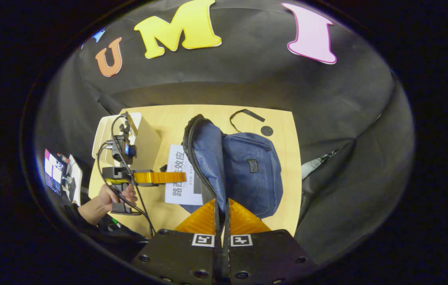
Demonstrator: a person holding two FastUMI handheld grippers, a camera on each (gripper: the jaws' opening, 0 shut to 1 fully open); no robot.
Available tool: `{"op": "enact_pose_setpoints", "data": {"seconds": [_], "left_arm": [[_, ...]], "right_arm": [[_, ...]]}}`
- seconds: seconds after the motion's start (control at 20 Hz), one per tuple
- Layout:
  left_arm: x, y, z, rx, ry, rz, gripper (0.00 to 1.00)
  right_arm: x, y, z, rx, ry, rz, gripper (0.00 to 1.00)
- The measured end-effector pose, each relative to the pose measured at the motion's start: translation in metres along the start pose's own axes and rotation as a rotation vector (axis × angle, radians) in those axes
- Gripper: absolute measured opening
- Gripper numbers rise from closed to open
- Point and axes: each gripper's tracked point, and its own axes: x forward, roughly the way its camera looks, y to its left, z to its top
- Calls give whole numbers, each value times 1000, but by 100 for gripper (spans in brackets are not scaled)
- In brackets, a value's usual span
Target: Open the schoolbag, grab two books from the bookshelf and put them into the schoolbag.
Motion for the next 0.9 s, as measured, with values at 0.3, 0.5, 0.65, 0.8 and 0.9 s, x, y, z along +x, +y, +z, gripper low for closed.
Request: {"op": "enact_pose_setpoints", "data": {"seconds": [0.3, 0.5, 0.65, 0.8, 0.9], "left_arm": [[28, 8, -2, -29, 20, -57, 39], [40, 12, -5, -47, 34, -75, 39], [46, 14, -8, -68, 61, -85, 39], [52, 17, -11, -76, 84, -77, 41], [54, 24, -12, -55, 99, -40, 45]], "right_arm": [[3, 0, 3, -4, 10, -1, 0], [6, 0, 3, 2, 17, 0, 0], [7, 0, 4, 2, 19, 0, 0], [9, 0, 3, 8, 25, 4, 0], [11, -1, 3, 15, 27, 5, 0]]}}
